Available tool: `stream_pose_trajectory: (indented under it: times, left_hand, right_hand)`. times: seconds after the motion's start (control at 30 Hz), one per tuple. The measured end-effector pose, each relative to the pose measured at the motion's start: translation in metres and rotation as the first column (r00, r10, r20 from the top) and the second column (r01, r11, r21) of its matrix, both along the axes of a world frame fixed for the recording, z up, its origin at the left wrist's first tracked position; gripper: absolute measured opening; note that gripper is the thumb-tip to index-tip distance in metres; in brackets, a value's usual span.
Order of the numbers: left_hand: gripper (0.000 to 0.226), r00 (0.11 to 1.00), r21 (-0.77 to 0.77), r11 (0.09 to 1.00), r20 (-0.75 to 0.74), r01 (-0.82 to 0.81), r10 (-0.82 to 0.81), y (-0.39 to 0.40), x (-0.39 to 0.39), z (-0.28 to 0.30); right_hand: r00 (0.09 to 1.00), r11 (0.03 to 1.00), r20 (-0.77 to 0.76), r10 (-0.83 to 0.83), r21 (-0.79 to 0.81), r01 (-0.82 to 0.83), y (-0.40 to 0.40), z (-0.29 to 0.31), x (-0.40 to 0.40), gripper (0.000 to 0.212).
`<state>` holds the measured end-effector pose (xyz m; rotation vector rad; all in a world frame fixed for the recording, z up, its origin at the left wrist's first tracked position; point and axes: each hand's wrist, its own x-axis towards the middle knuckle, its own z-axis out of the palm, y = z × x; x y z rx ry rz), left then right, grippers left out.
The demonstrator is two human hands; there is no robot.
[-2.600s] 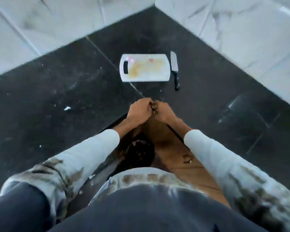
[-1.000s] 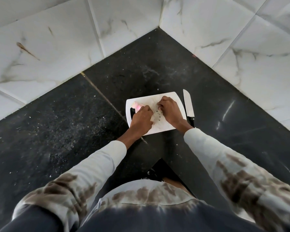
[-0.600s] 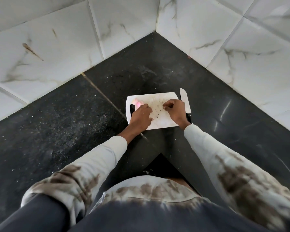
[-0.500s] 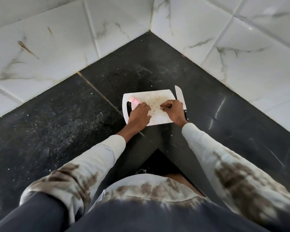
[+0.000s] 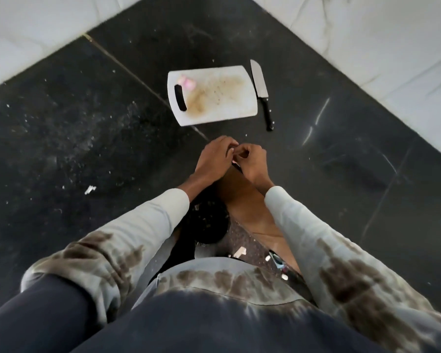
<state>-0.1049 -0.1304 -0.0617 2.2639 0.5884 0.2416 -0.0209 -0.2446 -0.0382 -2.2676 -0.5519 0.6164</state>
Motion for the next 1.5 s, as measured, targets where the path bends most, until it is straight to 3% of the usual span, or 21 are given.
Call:
stream_pose_trajectory:
  times: [0.3, 0.43, 0.6, 0.77, 0.93, 1.07, 1.13, 1.3, 1.4, 1.5]
  left_hand:
    - [0.023, 0.981, -0.104, 0.976, -0.062, -0.19, 0.184, -0.101, -0.096, -0.061]
    - [0.028, 0.963, -0.171, 0.955, -0.161, -0.243, 0.216, -0.135, -0.122, -0.139]
    - [0.038, 0.922, -0.233, 0.922, -0.31, -0.31, 0.232, -0.157, -0.132, -0.256]
    - [0.04, 0.886, -0.292, 0.858, -0.332, -0.422, 0.323, -0.165, -0.13, -0.394]
    - [0.047, 0.902, -0.337, 0.872, -0.367, -0.356, 0.227, -0.159, -0.124, -0.517]
    - [0.029, 0.913, -0.307, 0.915, -0.387, -0.262, 0.132, -0.159, -0.119, -0.581]
    - [0.022, 0.912, -0.307, 0.92, -0.395, -0.243, 0.109, -0.161, -0.118, -0.598]
    - [0.03, 0.907, -0.329, 0.911, -0.409, -0.249, 0.1, -0.169, -0.125, -0.594]
    - [0.034, 0.907, -0.347, 0.906, -0.412, -0.243, 0.085, -0.169, -0.131, -0.562]
    - [0.03, 0.911, -0.263, 0.944, -0.404, -0.2, 0.081, -0.168, -0.132, -0.508]
  right_hand:
    - [0.985, 0.984, -0.045, 0.167, -0.05, -0.169, -0.082, -0.059, -0.083, 0.013]
    - [0.98, 0.968, -0.077, 0.182, -0.16, -0.192, -0.11, -0.148, -0.102, 0.02]
    - [0.972, 0.964, -0.147, 0.183, -0.166, -0.207, -0.119, -0.279, -0.118, 0.02]
    - [0.953, 0.934, -0.159, 0.259, -0.21, -0.289, -0.11, -0.42, -0.11, 0.024]
    - [0.937, 0.908, -0.219, 0.271, -0.265, -0.325, -0.113, -0.536, -0.094, 0.021]
    - [0.953, 0.889, -0.176, 0.248, -0.348, -0.296, -0.123, -0.595, -0.091, 0.019]
    - [0.956, 0.871, -0.09, 0.279, -0.397, -0.291, -0.127, -0.606, -0.093, 0.021]
    - [0.942, 0.867, 0.004, 0.335, -0.393, -0.306, -0.143, -0.587, -0.095, 0.022]
    - [0.935, 0.865, -0.033, 0.354, -0.367, -0.341, -0.147, -0.549, -0.086, 0.022]
    - [0.892, 0.83, -0.035, 0.45, -0.353, -0.432, -0.142, -0.49, -0.082, 0.02]
